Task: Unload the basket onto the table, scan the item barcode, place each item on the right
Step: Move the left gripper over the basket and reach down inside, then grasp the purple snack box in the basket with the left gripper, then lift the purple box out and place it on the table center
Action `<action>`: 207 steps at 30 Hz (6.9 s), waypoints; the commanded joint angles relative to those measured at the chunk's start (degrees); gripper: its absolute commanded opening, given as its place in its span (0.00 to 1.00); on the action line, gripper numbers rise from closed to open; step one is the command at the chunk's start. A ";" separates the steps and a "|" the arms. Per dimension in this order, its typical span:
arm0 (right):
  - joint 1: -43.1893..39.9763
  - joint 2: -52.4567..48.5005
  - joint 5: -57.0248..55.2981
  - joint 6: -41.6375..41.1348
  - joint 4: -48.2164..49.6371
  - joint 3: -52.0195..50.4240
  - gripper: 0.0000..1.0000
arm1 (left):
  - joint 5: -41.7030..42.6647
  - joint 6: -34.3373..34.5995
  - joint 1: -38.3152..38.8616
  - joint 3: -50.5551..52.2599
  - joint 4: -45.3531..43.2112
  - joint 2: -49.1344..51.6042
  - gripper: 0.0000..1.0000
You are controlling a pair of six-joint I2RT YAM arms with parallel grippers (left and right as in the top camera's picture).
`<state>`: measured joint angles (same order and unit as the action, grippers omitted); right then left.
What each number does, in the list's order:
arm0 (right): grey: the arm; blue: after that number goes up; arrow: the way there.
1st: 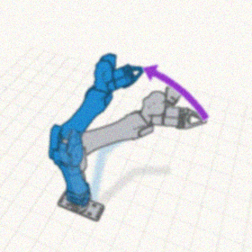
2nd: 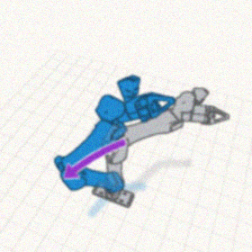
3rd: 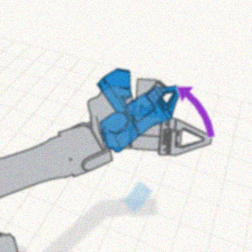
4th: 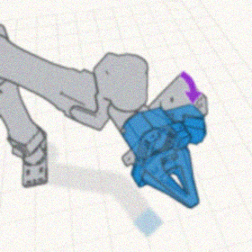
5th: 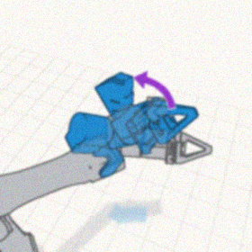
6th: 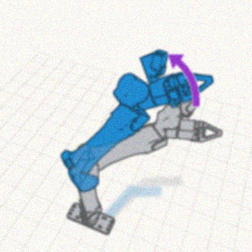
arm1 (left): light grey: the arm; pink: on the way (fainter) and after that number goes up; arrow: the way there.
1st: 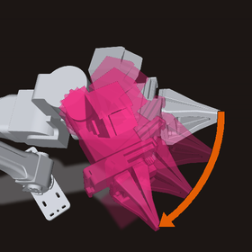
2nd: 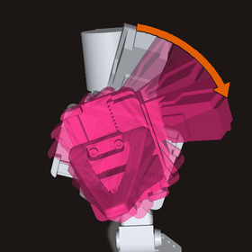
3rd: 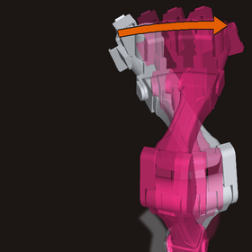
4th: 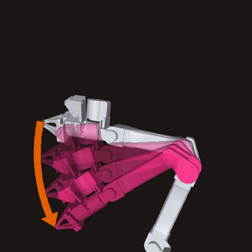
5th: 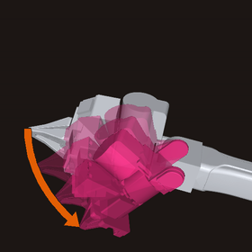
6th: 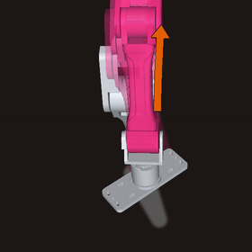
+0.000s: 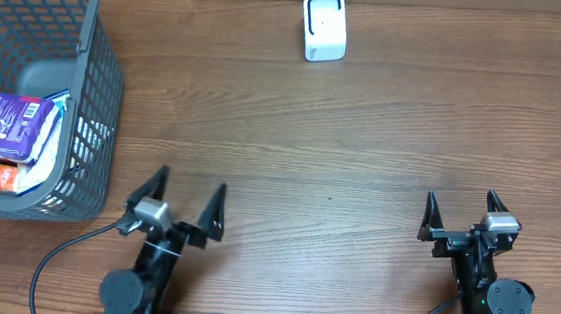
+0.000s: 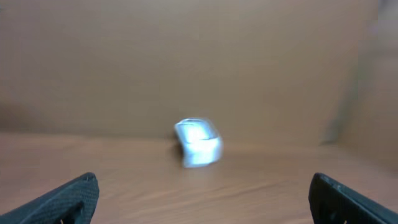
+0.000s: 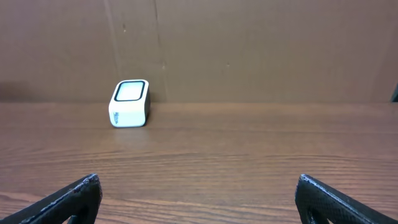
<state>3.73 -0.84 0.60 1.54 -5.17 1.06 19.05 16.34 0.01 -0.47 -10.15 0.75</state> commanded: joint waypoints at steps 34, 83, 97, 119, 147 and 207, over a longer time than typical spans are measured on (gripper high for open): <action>-0.39 0.68 -0.55 0.42 0.31 -0.57 1.00 | -7.04 -21.33 -17.33 -140.08 90.03 86.99 1.00; -0.39 0.68 -0.55 0.39 0.33 -0.57 1.00 | -35.43 -35.56 -33.48 -87.86 60.52 102.84 0.95; -0.39 0.68 -0.55 0.42 0.31 -0.59 1.00 | -33.59 -40.02 -33.86 -76.76 45.33 103.06 0.79; -0.39 0.68 -0.55 0.39 0.33 -0.57 1.00 | -29.90 -34.32 -38.62 -73.31 42.64 102.86 0.04; -0.37 0.68 -0.55 0.42 0.33 -0.57 1.00 | -16.06 -12.98 -38.58 -85.94 43.80 76.94 0.90; -0.37 0.68 -0.55 0.42 0.33 -0.57 1.00 | -19.02 -11.61 -38.58 -94.27 49.20 89.72 0.04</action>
<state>3.73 -0.69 0.60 1.52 -5.19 1.06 -4.99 1.89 -38.37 -92.14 40.07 98.17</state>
